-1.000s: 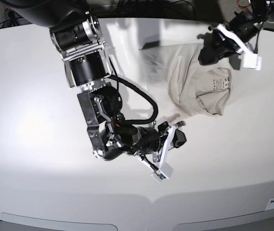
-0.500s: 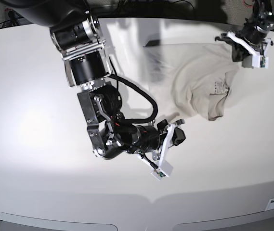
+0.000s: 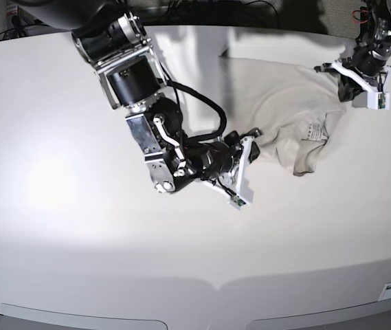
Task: Fold the T-shirt properly
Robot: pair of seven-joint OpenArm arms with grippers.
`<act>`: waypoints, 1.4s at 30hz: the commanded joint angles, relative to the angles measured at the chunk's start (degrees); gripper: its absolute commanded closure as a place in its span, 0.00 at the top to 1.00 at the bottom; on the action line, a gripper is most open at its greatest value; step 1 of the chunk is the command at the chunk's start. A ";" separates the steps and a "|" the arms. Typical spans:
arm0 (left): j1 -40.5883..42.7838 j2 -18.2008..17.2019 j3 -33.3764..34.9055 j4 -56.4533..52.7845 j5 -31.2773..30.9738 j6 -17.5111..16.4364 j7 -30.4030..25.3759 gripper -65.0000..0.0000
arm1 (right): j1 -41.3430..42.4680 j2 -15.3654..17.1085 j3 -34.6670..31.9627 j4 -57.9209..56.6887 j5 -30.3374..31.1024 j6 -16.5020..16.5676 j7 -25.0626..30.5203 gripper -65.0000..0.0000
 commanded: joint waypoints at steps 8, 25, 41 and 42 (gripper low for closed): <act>-6.03 -0.83 -0.35 -2.60 -0.46 -0.15 -1.70 0.00 | -5.01 -0.53 0.07 6.27 1.40 0.49 -3.56 0.00; -6.75 -8.35 -0.37 3.96 -10.97 -0.22 12.72 0.00 | -12.20 2.40 0.02 17.38 4.42 0.49 -2.10 0.00; 13.16 -4.44 -0.31 7.96 -14.62 2.67 7.45 0.00 | -12.24 2.40 0.02 17.38 2.49 0.49 -0.98 0.00; 13.16 -3.34 -0.31 7.96 -14.62 2.67 6.86 0.00 | -12.24 2.38 0.02 17.40 2.49 0.49 -0.98 0.00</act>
